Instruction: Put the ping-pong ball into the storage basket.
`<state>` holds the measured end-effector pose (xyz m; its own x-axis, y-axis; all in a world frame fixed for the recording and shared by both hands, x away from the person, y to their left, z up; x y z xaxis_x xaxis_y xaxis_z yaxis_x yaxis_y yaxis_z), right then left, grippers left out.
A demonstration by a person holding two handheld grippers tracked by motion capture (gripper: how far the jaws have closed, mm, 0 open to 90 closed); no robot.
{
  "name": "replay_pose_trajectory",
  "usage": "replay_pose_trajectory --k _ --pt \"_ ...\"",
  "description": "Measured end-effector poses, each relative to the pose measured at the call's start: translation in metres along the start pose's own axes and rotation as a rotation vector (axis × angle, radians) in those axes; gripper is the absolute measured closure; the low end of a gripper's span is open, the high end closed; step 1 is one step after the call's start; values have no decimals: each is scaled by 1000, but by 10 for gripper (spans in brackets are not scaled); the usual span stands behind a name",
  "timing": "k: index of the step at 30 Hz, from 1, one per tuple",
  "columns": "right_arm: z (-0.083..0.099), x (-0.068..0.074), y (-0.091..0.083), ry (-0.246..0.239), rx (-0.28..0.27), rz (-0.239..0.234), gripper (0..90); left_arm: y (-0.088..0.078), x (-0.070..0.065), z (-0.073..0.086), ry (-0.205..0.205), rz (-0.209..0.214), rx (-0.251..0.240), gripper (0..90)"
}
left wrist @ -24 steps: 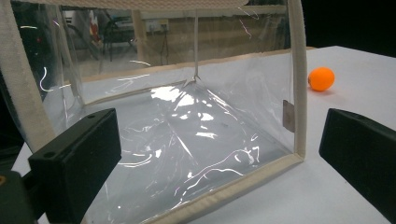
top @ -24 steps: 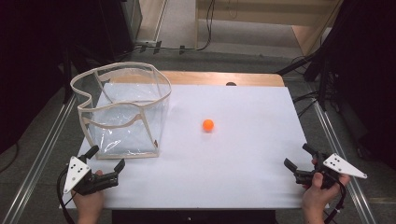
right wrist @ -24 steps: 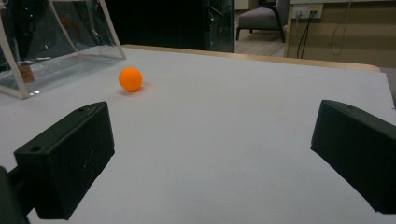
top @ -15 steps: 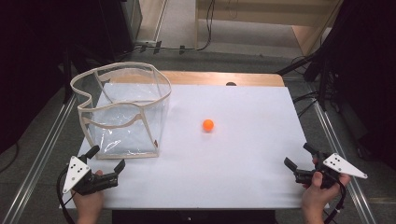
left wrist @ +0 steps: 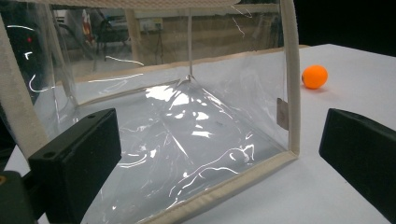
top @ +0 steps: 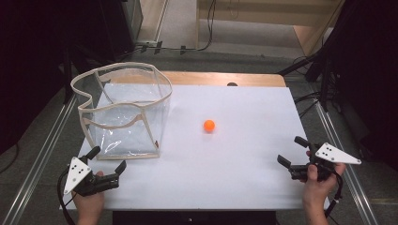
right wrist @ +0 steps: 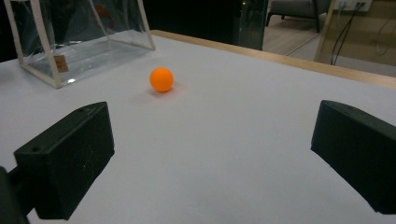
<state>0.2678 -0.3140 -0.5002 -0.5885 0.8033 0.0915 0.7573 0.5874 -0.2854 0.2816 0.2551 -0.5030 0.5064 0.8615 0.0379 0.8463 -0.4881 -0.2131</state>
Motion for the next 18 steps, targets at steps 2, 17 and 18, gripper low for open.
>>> replay_pose_trajectory --k 2,17,18 --pt "-1 1 2 -5 10 -3 0 0 0 0 -1 3 0 0" --pt "-25 10 34 -42 90 -88 0 3 -2 2 22 -12 27 0" --pt "-26 10 36 -44 91 -90 0 3 -2 2 20 -12 27 0"
Point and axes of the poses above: each handheld gripper's, and its own axes: y roughly forward along the jaws, z roughly out of its underside, x roughly to its left, the point moved 7 cm from there along y, roughly forward along the jaws
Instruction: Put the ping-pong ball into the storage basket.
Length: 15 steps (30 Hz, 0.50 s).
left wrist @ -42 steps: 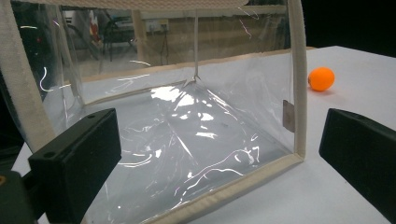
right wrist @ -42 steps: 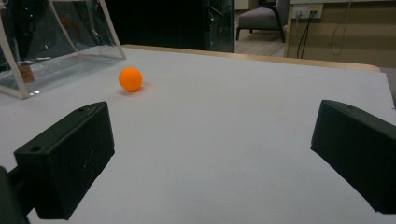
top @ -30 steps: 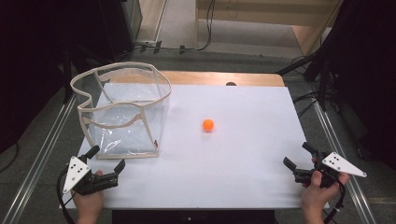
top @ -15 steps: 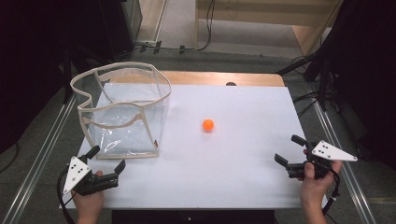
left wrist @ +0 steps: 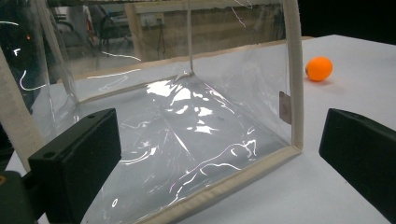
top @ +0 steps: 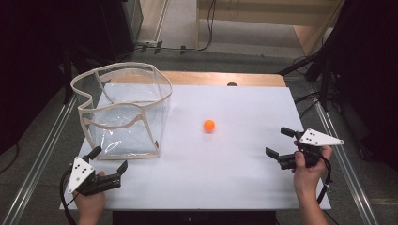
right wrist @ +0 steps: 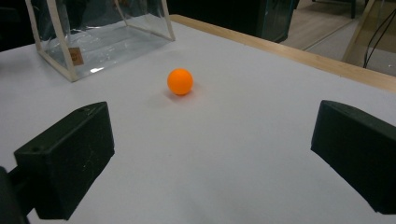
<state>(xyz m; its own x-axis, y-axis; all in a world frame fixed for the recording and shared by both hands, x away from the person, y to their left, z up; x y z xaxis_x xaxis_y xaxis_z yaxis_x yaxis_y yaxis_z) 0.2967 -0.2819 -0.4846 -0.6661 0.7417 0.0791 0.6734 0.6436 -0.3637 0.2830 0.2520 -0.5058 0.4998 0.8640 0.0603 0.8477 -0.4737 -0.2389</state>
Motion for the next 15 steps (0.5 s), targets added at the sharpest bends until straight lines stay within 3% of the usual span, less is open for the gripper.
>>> replay_pose_trajectory --k 5,7,10,15 --pt "-10 1 8 -5 8 -12 0 0 0 0 -5 0 -2 0" --pt "-17 3 10 -11 -1 -19 76 0 0 0 -7 -1 -3 0" --pt "-23 3 12 -29 -2 -5 76 0 1 0 -6 -1 0 0" --pt "-34 5 19 -50 5 -28 75 0 1 0 -7 -1 1 0"
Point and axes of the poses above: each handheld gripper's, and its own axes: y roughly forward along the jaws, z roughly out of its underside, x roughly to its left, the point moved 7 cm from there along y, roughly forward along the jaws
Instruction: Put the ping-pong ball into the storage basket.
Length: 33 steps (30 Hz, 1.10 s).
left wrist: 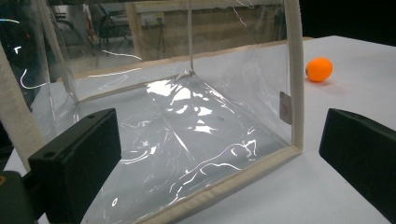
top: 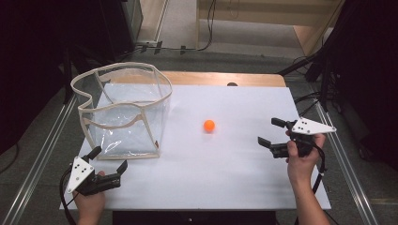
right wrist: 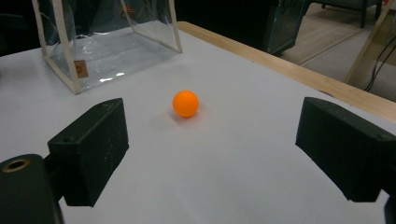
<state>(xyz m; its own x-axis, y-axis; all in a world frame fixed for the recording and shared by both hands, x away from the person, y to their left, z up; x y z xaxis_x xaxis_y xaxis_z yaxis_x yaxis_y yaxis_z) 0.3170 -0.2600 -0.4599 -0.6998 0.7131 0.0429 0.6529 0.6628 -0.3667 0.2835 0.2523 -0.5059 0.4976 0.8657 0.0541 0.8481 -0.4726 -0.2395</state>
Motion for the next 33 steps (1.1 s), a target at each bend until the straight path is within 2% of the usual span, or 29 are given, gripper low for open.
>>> replay_pose_trajectory --k 12,14,15,16,19,23,33 --pt "-13 4 25 -42 66 -18 75 0 0 0 -4 3 5 0" --pt "-15 4 29 -46 76 -6 75 0 0 0 -5 4 4 0" --pt "-15 4 31 -45 79 -9 74 0 0 0 -5 4 5 0" --pt "-16 4 34 -39 89 -26 0 0 0 0 -5 4 6 0" --pt "-17 5 37 -38 96 -50 0 0 0 0 -6 6 5 0" --pt "-20 4 43 -44 113 -58 0 0 1 0 -7 6 4 0" --pt "-31 2 58 -79 167 -53 0 0 1 0 -6 6 5 0"
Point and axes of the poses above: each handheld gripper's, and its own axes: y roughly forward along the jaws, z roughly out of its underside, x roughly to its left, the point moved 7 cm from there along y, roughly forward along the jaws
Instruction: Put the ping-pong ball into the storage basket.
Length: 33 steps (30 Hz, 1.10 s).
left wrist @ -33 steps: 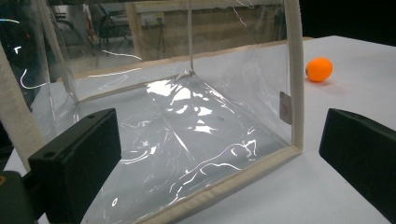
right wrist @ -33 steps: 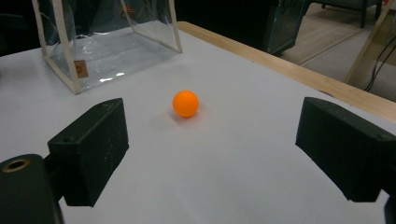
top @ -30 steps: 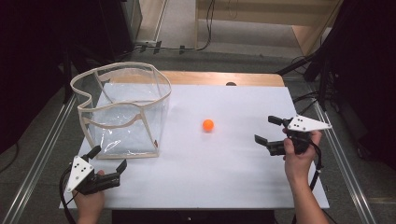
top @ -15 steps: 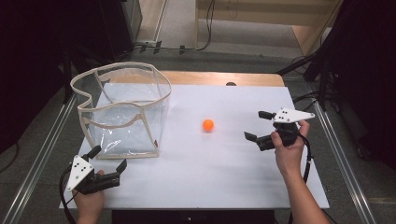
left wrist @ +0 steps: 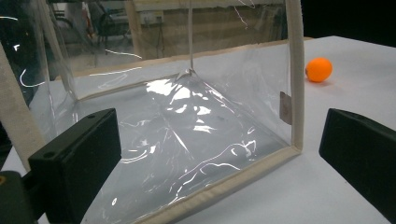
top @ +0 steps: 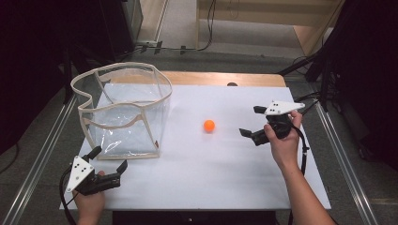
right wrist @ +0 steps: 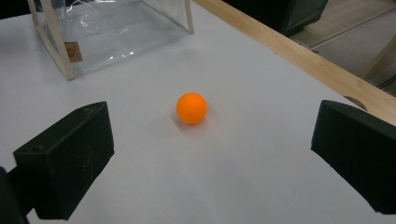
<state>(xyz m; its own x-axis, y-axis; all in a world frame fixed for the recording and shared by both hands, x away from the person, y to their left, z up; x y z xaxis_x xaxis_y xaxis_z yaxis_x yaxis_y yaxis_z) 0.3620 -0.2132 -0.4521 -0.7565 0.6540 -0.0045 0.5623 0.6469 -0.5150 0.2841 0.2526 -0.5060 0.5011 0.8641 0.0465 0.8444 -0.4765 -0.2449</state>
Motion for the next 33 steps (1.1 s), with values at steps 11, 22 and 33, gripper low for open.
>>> replay_pose_trajectory --k 11,22,33 --pt "-5 -1 16 -11 50 -30 0 0 0 0 0 1 0 0" --pt "-9 -1 34 -35 104 -52 0 0 0 0 2 0 1 0" --pt "-13 1 53 -48 156 -64 0 0 0 0 4 -1 1 0"
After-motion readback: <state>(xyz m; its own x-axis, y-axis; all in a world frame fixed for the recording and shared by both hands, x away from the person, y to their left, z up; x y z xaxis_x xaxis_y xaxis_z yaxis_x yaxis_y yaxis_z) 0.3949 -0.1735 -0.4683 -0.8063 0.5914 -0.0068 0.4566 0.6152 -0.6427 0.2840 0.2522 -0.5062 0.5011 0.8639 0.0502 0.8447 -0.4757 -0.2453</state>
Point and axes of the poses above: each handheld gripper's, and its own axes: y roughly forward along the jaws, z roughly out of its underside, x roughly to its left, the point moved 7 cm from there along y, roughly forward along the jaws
